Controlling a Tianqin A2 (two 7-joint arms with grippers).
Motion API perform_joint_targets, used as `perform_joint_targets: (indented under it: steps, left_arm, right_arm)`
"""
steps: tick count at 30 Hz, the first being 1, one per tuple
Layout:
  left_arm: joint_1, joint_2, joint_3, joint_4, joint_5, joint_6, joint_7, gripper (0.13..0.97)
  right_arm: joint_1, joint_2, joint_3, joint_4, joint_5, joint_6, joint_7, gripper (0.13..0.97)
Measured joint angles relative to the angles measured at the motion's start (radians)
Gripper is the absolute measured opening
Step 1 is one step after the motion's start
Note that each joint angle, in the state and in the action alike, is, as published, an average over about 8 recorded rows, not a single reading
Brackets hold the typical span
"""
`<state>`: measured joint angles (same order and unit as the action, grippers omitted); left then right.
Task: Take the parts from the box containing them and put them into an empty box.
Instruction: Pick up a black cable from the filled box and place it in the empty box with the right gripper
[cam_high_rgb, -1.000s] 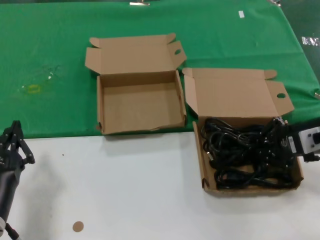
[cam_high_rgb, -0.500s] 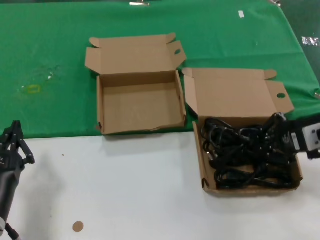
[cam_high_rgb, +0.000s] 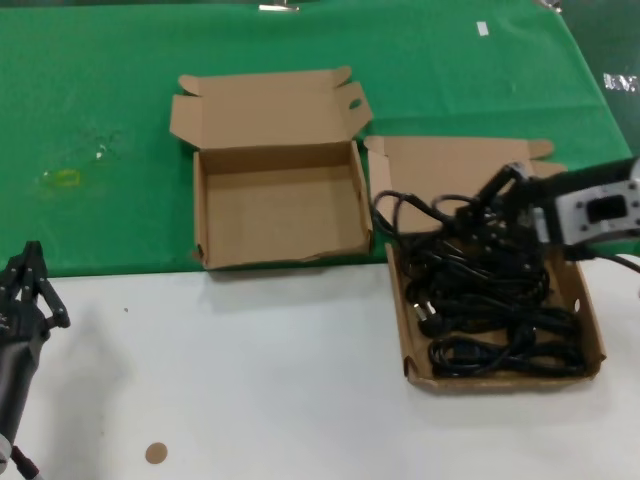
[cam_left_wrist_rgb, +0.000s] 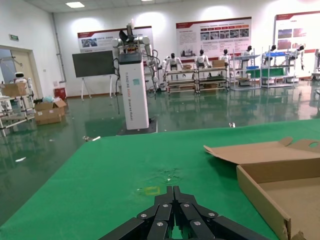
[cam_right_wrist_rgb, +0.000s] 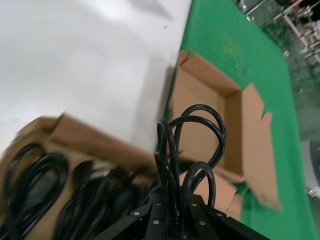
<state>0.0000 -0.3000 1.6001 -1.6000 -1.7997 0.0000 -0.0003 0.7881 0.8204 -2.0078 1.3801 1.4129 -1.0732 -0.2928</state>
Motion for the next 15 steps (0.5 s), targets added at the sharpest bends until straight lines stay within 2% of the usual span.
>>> perform_joint_targets:
  steps: [15]
  left_arm:
    - [0.0,0.0,0.0,0.0,0.0,0.0,0.0,0.152]
  right_arm:
    - [0.15,-0.24,-0.104,-0.08,-0.123,0.063,0.055,0.182]
